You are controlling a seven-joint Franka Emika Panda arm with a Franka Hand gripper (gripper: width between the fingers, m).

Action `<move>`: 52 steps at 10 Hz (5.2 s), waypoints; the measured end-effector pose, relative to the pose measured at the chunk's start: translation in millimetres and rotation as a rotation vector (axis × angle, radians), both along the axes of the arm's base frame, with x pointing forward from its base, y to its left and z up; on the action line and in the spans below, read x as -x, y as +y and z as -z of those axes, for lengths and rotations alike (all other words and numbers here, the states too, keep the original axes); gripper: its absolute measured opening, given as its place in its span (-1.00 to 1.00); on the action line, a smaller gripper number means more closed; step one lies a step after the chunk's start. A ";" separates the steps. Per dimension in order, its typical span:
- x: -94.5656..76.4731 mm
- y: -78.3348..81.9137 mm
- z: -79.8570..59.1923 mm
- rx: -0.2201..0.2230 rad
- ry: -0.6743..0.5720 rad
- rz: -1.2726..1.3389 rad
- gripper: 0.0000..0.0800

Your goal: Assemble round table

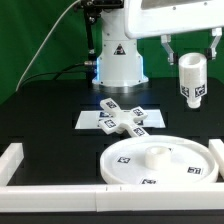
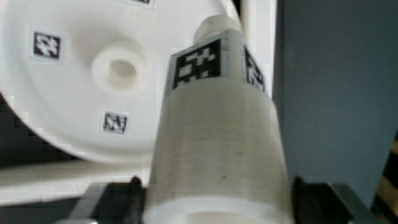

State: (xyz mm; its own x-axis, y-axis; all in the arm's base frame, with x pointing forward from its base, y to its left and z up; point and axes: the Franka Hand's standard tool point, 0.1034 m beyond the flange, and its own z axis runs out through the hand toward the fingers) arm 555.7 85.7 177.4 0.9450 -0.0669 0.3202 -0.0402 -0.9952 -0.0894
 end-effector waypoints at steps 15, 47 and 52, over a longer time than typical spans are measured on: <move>0.7 -40.2 56.5 0.157 -0.246 -0.048 -0.01; 1.3 -46.2 79.4 0.184 -0.236 -0.047 -0.01; 2.1 -41.9 83.0 0.162 -0.168 -0.050 0.43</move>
Offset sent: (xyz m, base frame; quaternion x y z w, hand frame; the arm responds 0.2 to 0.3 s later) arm 0.0147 -0.0565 0.0122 -0.0855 0.2218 -0.0962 0.9665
